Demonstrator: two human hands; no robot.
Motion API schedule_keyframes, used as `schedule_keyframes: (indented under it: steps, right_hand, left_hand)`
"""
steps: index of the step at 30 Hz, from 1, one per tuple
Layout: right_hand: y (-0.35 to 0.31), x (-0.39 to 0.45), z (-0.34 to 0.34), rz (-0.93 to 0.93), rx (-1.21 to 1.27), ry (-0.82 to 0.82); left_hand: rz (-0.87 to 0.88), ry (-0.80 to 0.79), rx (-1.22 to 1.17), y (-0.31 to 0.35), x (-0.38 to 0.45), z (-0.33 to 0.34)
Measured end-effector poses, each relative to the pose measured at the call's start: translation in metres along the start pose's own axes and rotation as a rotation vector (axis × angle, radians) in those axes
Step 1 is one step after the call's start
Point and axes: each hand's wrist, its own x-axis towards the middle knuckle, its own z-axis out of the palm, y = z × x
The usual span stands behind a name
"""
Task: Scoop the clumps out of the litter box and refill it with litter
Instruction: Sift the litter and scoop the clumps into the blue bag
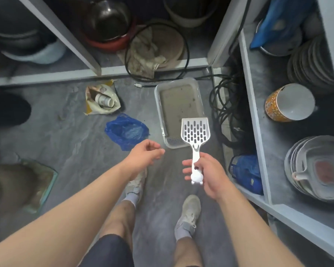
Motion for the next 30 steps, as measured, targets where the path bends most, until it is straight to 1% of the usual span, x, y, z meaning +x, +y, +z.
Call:
schedule_keyframes:
  steps: [3,6,11,13,16,18,21,23,24,25,26,27,28,30]
  right_hand:
    - [0.005,0.000,-0.027,0.030,-0.018,0.011]
    - [0.009,0.010,-0.048,0.052,-0.052,0.051]
    - [0.030,0.078,-0.065,0.055,-0.090,0.131]
    - [0.044,0.125,-0.066,0.028,-0.178,0.140]
    - [0.062,0.200,-0.067,-0.065,-0.327,0.202]
    - [0.069,0.246,-0.066,-0.138,-0.373,0.258]
    - [0.069,0.306,-0.069,-0.257,-0.430,0.325]
    - [0.063,0.339,-0.073,-0.361,-0.605,0.367]
    - [0.061,0.354,-0.075,-0.420,-0.731,0.421]
    - [0.056,0.367,-0.078,-0.468,-0.852,0.510]
    - [0.052,0.379,-0.081,-0.503,-0.922,0.611]
    - [0.046,0.389,-0.083,-0.526,-0.926,0.681]
    - [0.041,0.398,-0.085,-0.547,-0.904,0.712]
    - [0.035,0.417,-0.087,-0.569,-0.883,0.678]
  left_hand:
    - [-0.008,0.074,-0.040,-0.009,-0.004,0.026]
    - [-0.032,0.111,-0.056,-0.021,0.012,0.047]
    - [-0.104,0.177,-0.044,-0.051,0.086,0.064]
    - [-0.116,0.223,-0.022,-0.066,0.132,0.066]
    - [-0.086,0.283,0.085,-0.091,0.202,0.065]
    - [-0.068,0.303,0.152,-0.111,0.243,0.063]
    - [-0.025,0.323,0.158,-0.137,0.291,0.067]
    - [-0.005,0.316,0.129,-0.148,0.315,0.072]
    - [0.010,0.305,0.095,-0.153,0.324,0.076]
    - [0.027,0.293,0.055,-0.157,0.331,0.080]
    - [0.043,0.291,0.019,-0.161,0.337,0.083]
    - [0.059,0.302,-0.002,-0.164,0.344,0.087]
    - [0.080,0.324,-0.005,-0.168,0.351,0.090]
    - [0.123,0.405,0.024,-0.177,0.367,0.096]
